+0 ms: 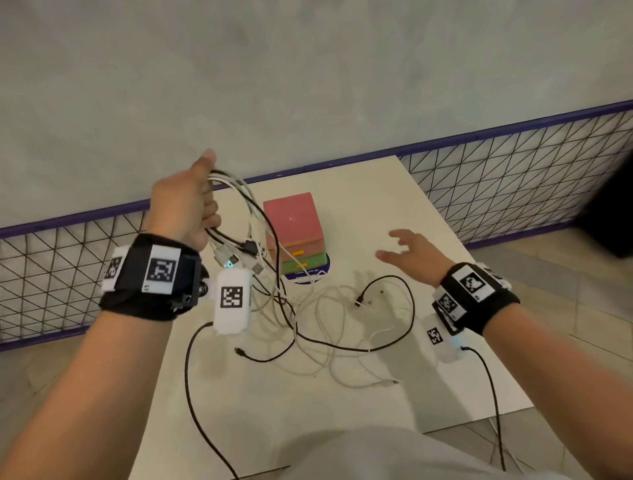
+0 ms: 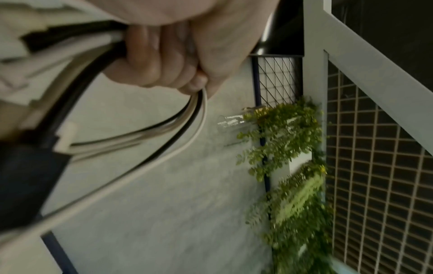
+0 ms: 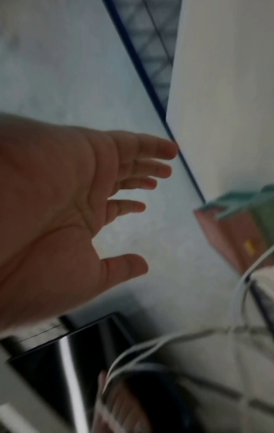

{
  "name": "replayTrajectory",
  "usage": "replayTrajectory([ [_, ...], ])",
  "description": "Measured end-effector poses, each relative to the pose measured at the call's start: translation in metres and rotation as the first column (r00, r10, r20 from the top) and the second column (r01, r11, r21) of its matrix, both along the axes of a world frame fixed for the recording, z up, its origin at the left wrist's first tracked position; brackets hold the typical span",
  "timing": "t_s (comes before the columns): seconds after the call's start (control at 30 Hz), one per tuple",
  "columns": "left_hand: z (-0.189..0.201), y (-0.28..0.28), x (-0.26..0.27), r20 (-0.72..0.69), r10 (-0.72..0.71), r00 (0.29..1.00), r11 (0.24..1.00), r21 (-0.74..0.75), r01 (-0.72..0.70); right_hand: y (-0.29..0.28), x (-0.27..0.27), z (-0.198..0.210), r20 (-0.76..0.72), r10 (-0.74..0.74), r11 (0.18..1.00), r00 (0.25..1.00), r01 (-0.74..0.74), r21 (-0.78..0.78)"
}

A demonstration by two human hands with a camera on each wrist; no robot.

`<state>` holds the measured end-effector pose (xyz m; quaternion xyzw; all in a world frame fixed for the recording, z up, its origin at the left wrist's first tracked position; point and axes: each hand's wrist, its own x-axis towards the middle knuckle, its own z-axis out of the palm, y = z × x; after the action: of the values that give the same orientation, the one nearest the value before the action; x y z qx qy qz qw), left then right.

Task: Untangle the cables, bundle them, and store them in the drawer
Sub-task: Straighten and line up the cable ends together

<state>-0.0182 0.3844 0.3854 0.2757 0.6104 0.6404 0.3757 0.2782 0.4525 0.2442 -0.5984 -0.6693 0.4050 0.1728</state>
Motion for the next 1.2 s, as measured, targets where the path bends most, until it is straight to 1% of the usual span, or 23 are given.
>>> replayTrajectory([
  [0.07,0.006,0.005,0.008,-0.063,-0.068,0.996,0.998,-0.017,0.067,-0.008,-0.022,0.023,-0.191,0.094,0.993,0.977,-0.079,0.084],
  [0.1,0.007,0.007,0.013,-0.098,-0.091,0.991,0.996,-0.026,0.089,-0.012,-0.033,0.037,-0.249,0.163,0.982,0.955,-0.132,0.136],
  [0.23,-0.004,0.008,0.033,-0.167,-0.197,0.966,0.980,-0.046,0.192,-0.021,-0.073,0.073,-0.405,0.385,0.917,0.829,-0.294,0.269],
  [0.3,-0.012,0.005,0.042,-0.169,-0.253,0.953,0.967,-0.039,0.250,-0.021,-0.091,0.073,-0.441,0.448,0.893,0.778,-0.367,0.259],
  [0.37,-0.013,0.001,0.047,-0.162,-0.271,0.949,0.962,-0.011,0.273,-0.020,-0.103,0.060,-0.474,0.475,0.877,0.742,-0.444,0.184],
  [0.4,-0.008,0.000,0.045,-0.151,-0.258,0.954,0.965,0.006,0.262,-0.019,-0.104,0.049,-0.433,0.493,0.865,0.755,-0.478,0.152],
  [0.43,-0.003,-0.001,0.040,-0.127,-0.231,0.965,0.971,0.031,0.237,-0.019,-0.102,0.035,-0.322,0.523,0.850,0.789,-0.512,0.127],
  [0.5,0.013,-0.002,0.026,-0.057,-0.160,0.985,0.982,0.089,0.165,-0.019,-0.092,0.002,-0.003,0.553,0.833,0.833,-0.552,0.044],
  [0.53,0.018,-0.002,0.019,-0.045,-0.127,0.991,0.986,0.104,0.131,-0.021,-0.086,-0.014,0.124,0.516,0.855,0.847,-0.517,-0.027],
  [0.57,0.021,-0.002,0.014,-0.049,-0.103,0.993,0.988,0.107,0.108,-0.024,-0.080,-0.024,0.171,0.474,0.881,0.864,-0.465,-0.094],
  [0.6,0.020,-0.003,0.012,-0.057,-0.086,0.995,0.990,0.105,0.092,-0.024,-0.078,-0.035,0.160,0.447,0.893,0.880,-0.427,-0.142],
  [0.67,0.016,-0.003,0.011,-0.042,-0.057,0.998,0.991,0.118,0.061,-0.022,-0.074,-0.047,0.128,0.455,0.886,0.881,-0.434,-0.163],
  [0.73,0.016,-0.003,0.007,0.003,-0.001,1.000,0.992,0.123,0.001,-0.018,-0.067,-0.056,0.088,0.447,0.891,0.890,-0.433,-0.137],
  [0.8,0.021,-0.003,-0.007,0.051,0.079,0.996,0.991,0.107,-0.084,-0.010,-0.053,-0.070,-0.003,0.316,0.944,0.949,-0.314,-0.104],
  [0.83,0.021,-0.003,-0.015,0.069,0.111,0.991,0.988,0.103,-0.118,-0.005,-0.044,-0.077,-0.083,0.185,0.973,0.979,-0.194,-0.121],
  [0.87,0.021,-0.004,-0.021,0.082,0.130,0.988,0.985,0.104,-0.139,-0.001,-0.034,-0.082,-0.184,0.025,0.984,0.983,-0.056,-0.167],
  [0.9,0.019,-0.004,-0.026,0.087,0.137,0.987,0.984,0.106,-0.146,0.003,-0.025,-0.086,-0.260,-0.128,0.973,0.957,0.070,-0.221],
  [0.93,0.015,-0.004,-0.027,0.091,0.135,0.987,0.984,0.105,-0.144,0.006,-0.018,-0.089,-0.292,-0.245,0.948,0.924,0.166,-0.272],
  [1.0,0.005,-0.003,-0.025,0.091,0.108,0.990,0.989,0.096,-0.117,0.009,-0.007,-0.091,-0.297,-0.450,0.857,0.842,0.314,-0.409],
  [1.07,-0.004,0.000,-0.018,0.086,0.073,0.994,0.992,0.093,-0.081,0.010,0.000,-0.092,-0.350,-0.629,0.726,0.694,0.365,-0.583],
  [1.1,-0.006,0.001,-0.015,0.091,0.072,0.993,0.992,0.095,-0.080,0.011,0.004,-0.094,-0.381,-0.675,0.690,0.632,0.358,-0.629],
  [1.13,-0.006,0.001,-0.014,0.107,0.091,0.990,0.990,0.100,-0.102,0.012,0.009,-0.094,-0.403,-0.682,0.682,0.611,0.332,-0.652],
  [1.2,-0.002,0.000,-0.022,0.182,0.159,0.970,0.975,0.123,-0.183,0.013,0.024,-0.099,-0.462,-0.635,0.712,0.620,0.236,-0.662],
])
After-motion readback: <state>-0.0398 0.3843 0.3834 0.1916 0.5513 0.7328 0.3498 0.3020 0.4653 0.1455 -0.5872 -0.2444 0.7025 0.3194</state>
